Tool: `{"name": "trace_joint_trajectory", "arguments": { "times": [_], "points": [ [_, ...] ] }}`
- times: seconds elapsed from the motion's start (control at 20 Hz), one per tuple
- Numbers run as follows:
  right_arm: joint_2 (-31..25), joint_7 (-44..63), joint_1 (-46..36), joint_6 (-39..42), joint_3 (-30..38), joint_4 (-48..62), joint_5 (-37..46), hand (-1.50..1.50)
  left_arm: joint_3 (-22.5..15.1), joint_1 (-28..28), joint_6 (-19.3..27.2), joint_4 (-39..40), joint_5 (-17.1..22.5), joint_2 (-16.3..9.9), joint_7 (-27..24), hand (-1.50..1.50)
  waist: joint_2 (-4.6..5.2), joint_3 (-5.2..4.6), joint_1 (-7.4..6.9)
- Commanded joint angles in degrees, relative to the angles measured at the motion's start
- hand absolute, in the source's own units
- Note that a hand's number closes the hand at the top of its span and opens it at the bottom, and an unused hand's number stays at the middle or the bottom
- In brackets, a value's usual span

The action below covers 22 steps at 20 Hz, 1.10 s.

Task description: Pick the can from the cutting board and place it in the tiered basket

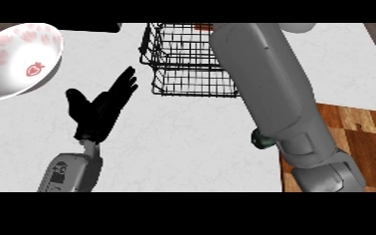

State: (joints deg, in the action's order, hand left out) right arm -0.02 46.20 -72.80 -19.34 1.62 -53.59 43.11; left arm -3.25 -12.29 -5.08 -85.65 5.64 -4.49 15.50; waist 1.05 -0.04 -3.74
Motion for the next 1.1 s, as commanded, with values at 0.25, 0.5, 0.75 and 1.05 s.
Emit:
{"name": "trace_joint_trajectory", "arguments": {
  "times": [0.25, 0.5, 0.75, 1.05],
  "points": [
    [0.02, -15.75, -6.99, -13.9, -3.85, 15.44, -16.01, -1.5, -0.46, -3.16, -0.41, 2.11, -0.22, 0.68, 0.71, 0.0, 0.56, -0.07, -2.23],
    [0.02, -22.13, -9.4, -22.2, -4.62, 18.39, -19.22, -1.5, -1.14, -2.76, 0.57, 1.18, -1.08, 1.3, 1.61, 0.0, 0.05, -0.05, -1.05],
    [0.01, -21.02, -11.26, -29.68, -1.36, 21.05, -16.71, -1.5, 1.01, -0.13, 0.53, 1.36, -0.14, 0.38, 0.02, 0.0, -0.58, -0.01, 1.78],
    [-5.23, -15.62, -5.08, -29.61, 0.19, 16.32, -17.68, -1.5, 3.4, 1.99, 0.12, -0.06, 0.91, -1.57, 0.06, 0.0, -1.51, 0.06, 4.38]
  ]
}}
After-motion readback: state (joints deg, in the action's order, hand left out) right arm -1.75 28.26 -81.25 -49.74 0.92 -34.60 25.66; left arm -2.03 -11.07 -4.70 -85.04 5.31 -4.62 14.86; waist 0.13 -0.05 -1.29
